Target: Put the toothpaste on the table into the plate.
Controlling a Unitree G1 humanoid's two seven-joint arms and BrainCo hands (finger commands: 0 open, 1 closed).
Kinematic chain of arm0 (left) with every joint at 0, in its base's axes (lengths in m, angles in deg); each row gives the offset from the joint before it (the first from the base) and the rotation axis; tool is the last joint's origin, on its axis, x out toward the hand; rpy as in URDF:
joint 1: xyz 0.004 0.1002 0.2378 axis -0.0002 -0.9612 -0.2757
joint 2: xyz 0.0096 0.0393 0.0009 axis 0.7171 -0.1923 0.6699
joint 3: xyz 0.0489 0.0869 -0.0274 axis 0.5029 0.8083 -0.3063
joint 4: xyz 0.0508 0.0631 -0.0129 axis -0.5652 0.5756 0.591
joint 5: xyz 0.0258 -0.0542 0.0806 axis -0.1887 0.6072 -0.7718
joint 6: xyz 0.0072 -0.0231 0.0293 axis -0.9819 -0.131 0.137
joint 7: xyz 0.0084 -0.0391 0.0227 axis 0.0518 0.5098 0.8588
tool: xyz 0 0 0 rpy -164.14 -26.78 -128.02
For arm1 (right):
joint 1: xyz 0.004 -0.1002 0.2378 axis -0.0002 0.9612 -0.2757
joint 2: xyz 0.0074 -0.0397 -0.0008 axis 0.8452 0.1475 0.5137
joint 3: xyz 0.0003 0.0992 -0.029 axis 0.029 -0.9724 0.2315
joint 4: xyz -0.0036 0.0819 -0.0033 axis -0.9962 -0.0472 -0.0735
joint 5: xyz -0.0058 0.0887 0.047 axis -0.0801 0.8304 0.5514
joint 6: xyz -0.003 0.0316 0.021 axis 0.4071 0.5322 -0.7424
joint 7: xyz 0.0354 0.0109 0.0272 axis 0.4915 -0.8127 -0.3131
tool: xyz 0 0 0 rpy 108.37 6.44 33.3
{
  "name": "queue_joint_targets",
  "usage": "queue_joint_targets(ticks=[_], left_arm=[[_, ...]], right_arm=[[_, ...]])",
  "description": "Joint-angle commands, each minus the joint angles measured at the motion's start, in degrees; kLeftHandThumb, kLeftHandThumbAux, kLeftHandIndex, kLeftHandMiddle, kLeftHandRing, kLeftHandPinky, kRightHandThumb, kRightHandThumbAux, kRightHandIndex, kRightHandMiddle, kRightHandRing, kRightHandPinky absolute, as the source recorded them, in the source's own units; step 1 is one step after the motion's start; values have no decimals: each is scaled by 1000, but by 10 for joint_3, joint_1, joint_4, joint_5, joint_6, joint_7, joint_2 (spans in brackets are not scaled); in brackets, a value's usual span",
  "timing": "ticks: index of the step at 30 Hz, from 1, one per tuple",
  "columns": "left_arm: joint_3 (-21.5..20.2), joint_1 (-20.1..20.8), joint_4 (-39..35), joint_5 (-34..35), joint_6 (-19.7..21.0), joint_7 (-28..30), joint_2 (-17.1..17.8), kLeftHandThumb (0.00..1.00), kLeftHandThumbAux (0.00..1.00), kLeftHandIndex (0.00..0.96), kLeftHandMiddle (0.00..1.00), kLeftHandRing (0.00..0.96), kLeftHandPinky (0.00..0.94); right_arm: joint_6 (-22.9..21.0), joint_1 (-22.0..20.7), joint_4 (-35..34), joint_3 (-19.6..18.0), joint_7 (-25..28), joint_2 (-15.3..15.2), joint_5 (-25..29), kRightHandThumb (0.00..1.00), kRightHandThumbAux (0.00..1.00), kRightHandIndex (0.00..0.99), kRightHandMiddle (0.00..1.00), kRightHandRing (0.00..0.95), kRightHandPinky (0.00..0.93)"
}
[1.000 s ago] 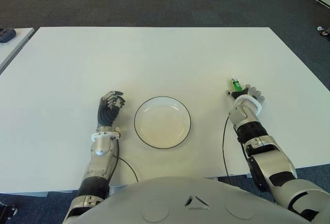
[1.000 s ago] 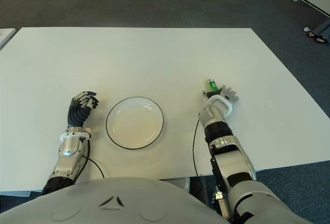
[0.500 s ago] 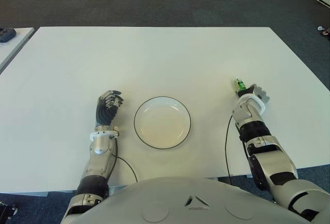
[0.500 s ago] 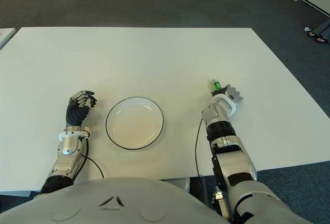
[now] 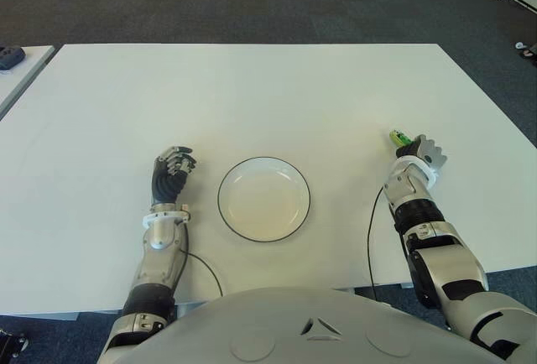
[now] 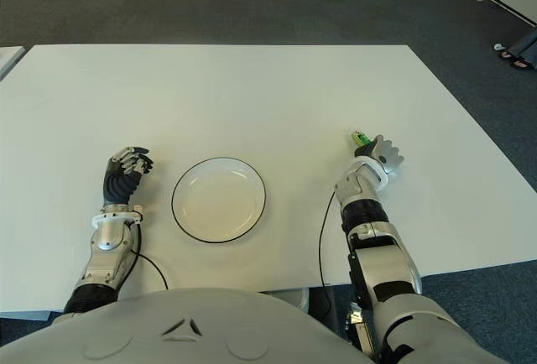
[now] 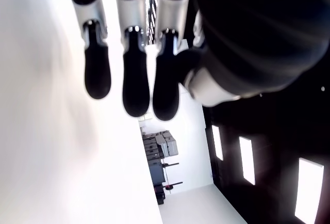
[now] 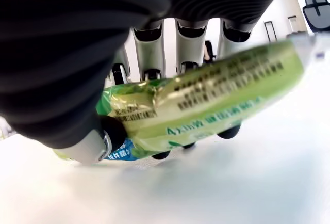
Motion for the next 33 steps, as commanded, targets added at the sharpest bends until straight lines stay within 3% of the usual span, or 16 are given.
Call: queue_joint_targets(ticks=[1, 12, 25, 30, 33], left_arm=[[-4, -15, 21, 7, 24, 2, -5, 699, 723, 430, 569, 561, 541], [-6, -14, 35, 2, -10, -2, -1, 700, 723, 429, 578, 580, 557], [-6, -15, 28, -3, 8, -6, -1, 698, 725, 428, 580, 585, 555], [-6, -16, 22, 0, 18, -7, -4, 698, 724, 428, 567, 574, 546], [-7, -16, 20, 4, 24, -6, -6, 698, 724, 428, 564, 570, 542]], right_arm=[[12, 11, 4, -1, -6, 14, 16, 713, 705, 440, 758, 762, 808], [27, 18, -7, -15, -26, 19, 37, 714, 708, 437, 777, 777, 812], [44, 28, -24, -26, -49, 24, 46, 714, 708, 438, 784, 785, 818], [68, 44, -57, -33, -84, 32, 45, 716, 707, 438, 772, 776, 805], [65, 69, -123, -29, -95, 41, 35, 717, 707, 437, 766, 771, 801]])
